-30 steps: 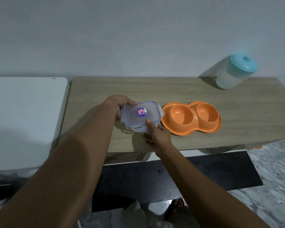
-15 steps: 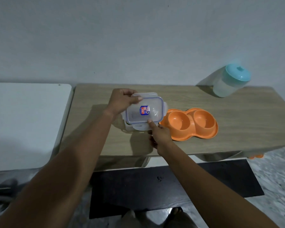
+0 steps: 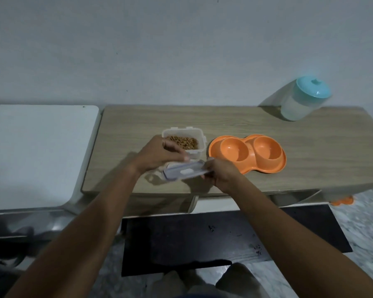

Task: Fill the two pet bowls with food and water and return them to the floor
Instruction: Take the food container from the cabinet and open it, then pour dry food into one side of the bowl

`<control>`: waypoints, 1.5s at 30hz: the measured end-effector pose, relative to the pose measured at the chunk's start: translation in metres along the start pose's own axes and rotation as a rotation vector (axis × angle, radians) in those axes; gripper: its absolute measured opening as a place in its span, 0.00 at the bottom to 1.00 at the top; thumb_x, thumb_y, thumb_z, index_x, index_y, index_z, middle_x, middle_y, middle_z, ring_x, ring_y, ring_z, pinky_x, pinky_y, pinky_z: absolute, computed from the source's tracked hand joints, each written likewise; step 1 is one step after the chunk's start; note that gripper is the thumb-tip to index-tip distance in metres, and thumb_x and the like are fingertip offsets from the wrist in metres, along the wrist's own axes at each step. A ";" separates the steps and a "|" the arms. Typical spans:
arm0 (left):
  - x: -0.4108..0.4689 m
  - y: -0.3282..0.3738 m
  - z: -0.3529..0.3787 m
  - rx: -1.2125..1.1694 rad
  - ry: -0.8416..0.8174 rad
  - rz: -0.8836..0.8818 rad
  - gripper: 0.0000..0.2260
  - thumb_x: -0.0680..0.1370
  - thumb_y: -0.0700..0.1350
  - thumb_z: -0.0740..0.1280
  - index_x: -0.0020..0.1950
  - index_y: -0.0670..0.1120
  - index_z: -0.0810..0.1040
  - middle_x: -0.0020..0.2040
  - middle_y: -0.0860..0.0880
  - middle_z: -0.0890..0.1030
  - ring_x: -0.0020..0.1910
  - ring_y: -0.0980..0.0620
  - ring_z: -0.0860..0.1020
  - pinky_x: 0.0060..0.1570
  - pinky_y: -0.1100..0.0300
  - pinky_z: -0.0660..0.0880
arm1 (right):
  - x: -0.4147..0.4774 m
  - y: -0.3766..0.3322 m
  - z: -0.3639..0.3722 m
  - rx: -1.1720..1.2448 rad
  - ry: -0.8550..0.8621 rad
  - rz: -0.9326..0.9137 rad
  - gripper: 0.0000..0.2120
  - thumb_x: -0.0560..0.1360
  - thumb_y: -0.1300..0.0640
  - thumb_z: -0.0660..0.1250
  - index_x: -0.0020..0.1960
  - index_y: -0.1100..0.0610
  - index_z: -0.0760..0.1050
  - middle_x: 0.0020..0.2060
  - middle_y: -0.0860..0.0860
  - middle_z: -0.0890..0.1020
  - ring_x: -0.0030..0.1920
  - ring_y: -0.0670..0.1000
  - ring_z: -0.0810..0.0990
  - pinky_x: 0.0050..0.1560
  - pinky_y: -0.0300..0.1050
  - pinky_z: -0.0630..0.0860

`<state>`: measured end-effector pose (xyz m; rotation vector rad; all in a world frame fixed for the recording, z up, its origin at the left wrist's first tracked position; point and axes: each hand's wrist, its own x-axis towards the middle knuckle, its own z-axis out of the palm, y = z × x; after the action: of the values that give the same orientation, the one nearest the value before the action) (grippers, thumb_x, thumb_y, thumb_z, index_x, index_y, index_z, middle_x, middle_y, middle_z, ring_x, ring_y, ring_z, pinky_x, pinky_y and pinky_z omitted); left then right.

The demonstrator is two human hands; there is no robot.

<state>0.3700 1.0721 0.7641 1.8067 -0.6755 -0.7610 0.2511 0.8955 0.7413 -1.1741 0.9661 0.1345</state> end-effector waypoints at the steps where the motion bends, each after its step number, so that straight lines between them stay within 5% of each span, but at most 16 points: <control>1: 0.005 -0.004 0.001 -0.020 0.183 0.006 0.09 0.71 0.47 0.77 0.49 0.45 0.87 0.46 0.50 0.87 0.48 0.55 0.83 0.53 0.59 0.78 | 0.003 0.005 0.000 -0.087 0.049 -0.049 0.09 0.75 0.72 0.64 0.44 0.59 0.74 0.40 0.57 0.75 0.36 0.54 0.76 0.30 0.43 0.76; 4: 0.024 -0.009 0.002 0.214 0.663 -0.147 0.18 0.72 0.56 0.73 0.59 0.50 0.82 0.56 0.51 0.83 0.56 0.51 0.80 0.53 0.58 0.74 | 0.005 0.021 0.002 -0.192 0.148 -0.149 0.11 0.74 0.71 0.67 0.52 0.58 0.77 0.44 0.56 0.76 0.38 0.55 0.76 0.32 0.46 0.76; 7: 0.047 -0.022 -0.002 0.307 0.549 -0.382 0.24 0.75 0.56 0.69 0.67 0.48 0.76 0.65 0.46 0.78 0.62 0.43 0.78 0.60 0.54 0.74 | 0.005 0.039 0.009 -0.416 0.240 -0.292 0.21 0.75 0.64 0.69 0.66 0.56 0.72 0.53 0.53 0.77 0.51 0.57 0.78 0.47 0.49 0.76; 12: 0.066 -0.028 -0.008 0.040 0.509 -0.456 0.02 0.70 0.41 0.71 0.39 0.48 0.81 0.39 0.42 0.86 0.35 0.44 0.86 0.43 0.47 0.84 | 0.010 0.050 0.021 -0.725 0.422 -0.428 0.15 0.77 0.56 0.68 0.61 0.56 0.70 0.49 0.56 0.79 0.51 0.61 0.79 0.45 0.48 0.69; 16: 0.070 -0.020 -0.008 -0.003 0.548 -0.454 0.02 0.70 0.39 0.71 0.40 0.44 0.84 0.34 0.42 0.85 0.32 0.46 0.85 0.40 0.47 0.84 | 0.015 0.047 0.022 -0.875 0.477 -0.396 0.25 0.77 0.46 0.71 0.67 0.55 0.66 0.61 0.58 0.75 0.56 0.64 0.80 0.45 0.50 0.71; 18: 0.070 -0.013 -0.006 -0.054 0.564 -0.431 0.03 0.72 0.39 0.72 0.43 0.44 0.85 0.35 0.43 0.85 0.31 0.46 0.85 0.39 0.48 0.84 | 0.014 0.046 0.018 -0.881 0.487 -0.412 0.26 0.77 0.43 0.71 0.66 0.55 0.66 0.59 0.57 0.76 0.55 0.62 0.81 0.46 0.50 0.71; 22: 0.075 0.007 0.000 -0.131 0.490 -0.323 0.07 0.73 0.39 0.72 0.37 0.49 0.83 0.39 0.45 0.86 0.34 0.45 0.86 0.44 0.49 0.84 | 0.006 0.024 -0.001 -0.397 0.491 -0.515 0.14 0.79 0.44 0.69 0.56 0.54 0.76 0.45 0.50 0.82 0.49 0.55 0.81 0.47 0.49 0.74; 27: 0.079 0.047 0.035 -0.103 0.312 -0.218 0.05 0.73 0.36 0.71 0.41 0.45 0.84 0.40 0.42 0.86 0.34 0.44 0.86 0.44 0.48 0.84 | -0.006 -0.030 -0.056 0.327 0.151 -0.294 0.19 0.80 0.39 0.64 0.65 0.48 0.76 0.55 0.52 0.85 0.50 0.54 0.84 0.51 0.52 0.80; 32: 0.091 0.083 0.092 -0.081 0.201 -0.188 0.06 0.74 0.35 0.69 0.46 0.44 0.85 0.45 0.39 0.85 0.35 0.43 0.86 0.41 0.50 0.84 | -0.011 -0.044 -0.127 0.400 0.061 -0.321 0.18 0.81 0.51 0.66 0.68 0.57 0.76 0.57 0.58 0.84 0.43 0.54 0.88 0.41 0.50 0.84; 36: 0.091 0.072 0.110 -0.049 0.048 -0.133 0.19 0.72 0.48 0.72 0.63 0.48 0.81 0.55 0.46 0.85 0.50 0.50 0.84 0.53 0.55 0.80 | -0.009 -0.035 -0.156 0.480 0.146 -0.345 0.17 0.80 0.57 0.68 0.68 0.58 0.75 0.58 0.62 0.84 0.41 0.56 0.89 0.40 0.50 0.84; 41: 0.076 0.039 0.132 0.576 -0.041 -0.058 0.41 0.59 0.57 0.76 0.71 0.60 0.69 0.63 0.52 0.79 0.61 0.48 0.77 0.59 0.55 0.72 | -0.012 -0.038 -0.187 0.448 0.234 -0.436 0.29 0.76 0.63 0.73 0.75 0.56 0.70 0.60 0.62 0.84 0.55 0.64 0.86 0.43 0.52 0.86; 45: 0.075 0.021 0.158 0.714 0.107 -0.207 0.47 0.58 0.63 0.78 0.74 0.59 0.62 0.70 0.53 0.72 0.71 0.43 0.66 0.68 0.38 0.59 | -0.018 -0.051 -0.200 0.305 0.240 -0.542 0.32 0.77 0.64 0.73 0.78 0.56 0.67 0.58 0.58 0.83 0.56 0.59 0.85 0.43 0.49 0.86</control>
<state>0.2960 0.9170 0.7253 2.5790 -0.7529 -0.5842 0.1551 0.7166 0.7795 -1.1411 0.8069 -0.5792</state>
